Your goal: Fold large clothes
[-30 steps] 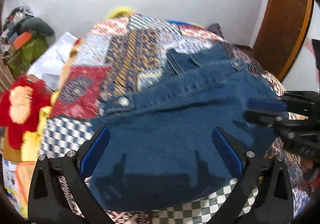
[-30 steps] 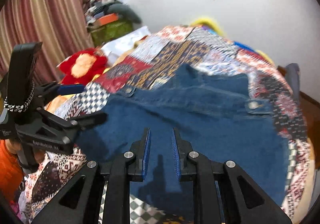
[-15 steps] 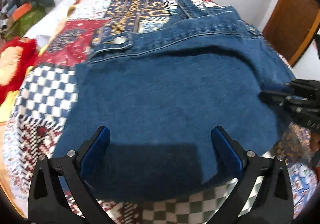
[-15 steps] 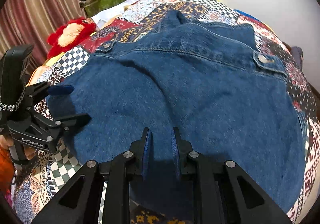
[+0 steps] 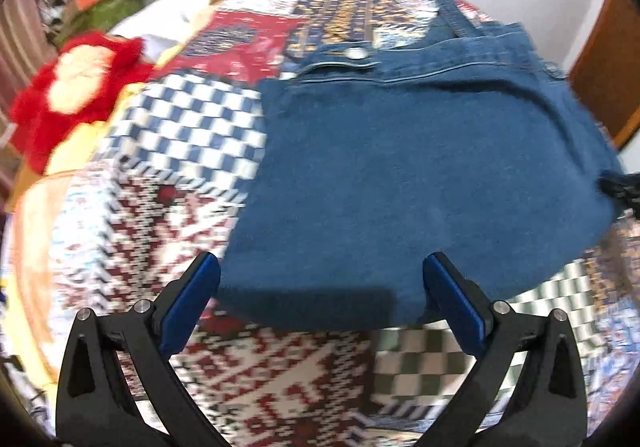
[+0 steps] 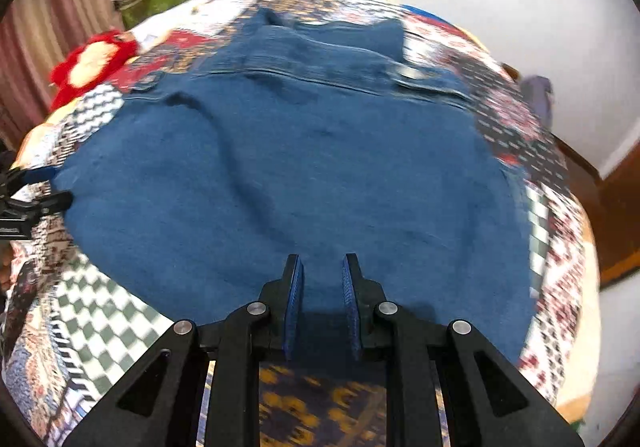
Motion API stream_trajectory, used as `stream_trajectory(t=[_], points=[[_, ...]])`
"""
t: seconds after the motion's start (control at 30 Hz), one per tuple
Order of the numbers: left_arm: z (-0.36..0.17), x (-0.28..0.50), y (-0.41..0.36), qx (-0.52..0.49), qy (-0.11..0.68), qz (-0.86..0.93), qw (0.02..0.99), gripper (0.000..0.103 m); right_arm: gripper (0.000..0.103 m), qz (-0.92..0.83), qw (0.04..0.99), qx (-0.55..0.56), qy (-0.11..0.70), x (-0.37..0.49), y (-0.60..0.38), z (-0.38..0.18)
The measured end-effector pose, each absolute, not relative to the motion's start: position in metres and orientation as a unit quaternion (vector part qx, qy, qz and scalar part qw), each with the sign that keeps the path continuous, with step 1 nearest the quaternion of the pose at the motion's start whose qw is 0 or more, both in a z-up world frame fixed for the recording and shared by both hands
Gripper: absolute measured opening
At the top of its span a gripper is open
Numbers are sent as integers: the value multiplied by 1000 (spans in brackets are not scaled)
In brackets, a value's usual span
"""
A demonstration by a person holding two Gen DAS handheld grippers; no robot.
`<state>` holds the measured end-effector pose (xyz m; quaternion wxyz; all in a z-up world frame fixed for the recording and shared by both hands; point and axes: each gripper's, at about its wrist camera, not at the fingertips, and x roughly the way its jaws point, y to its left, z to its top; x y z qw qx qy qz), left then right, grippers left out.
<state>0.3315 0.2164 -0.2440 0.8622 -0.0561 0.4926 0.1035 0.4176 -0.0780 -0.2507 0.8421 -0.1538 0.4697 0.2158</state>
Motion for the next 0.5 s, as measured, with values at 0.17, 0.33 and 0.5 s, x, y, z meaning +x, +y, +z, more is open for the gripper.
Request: stream_trajectory(t=[0.17,0.33,0.5], points=[[-248,312,232,-52,506,140,850,103,16,232,842,-119,472,410,-112,-243],[-258,284,261,-69,521,193,828,103,16,196,851,-134,468,396,-134,-239],[-258,257,274,-102,517,211,823,103,16,171,848,-102,491,394,-164,-240]])
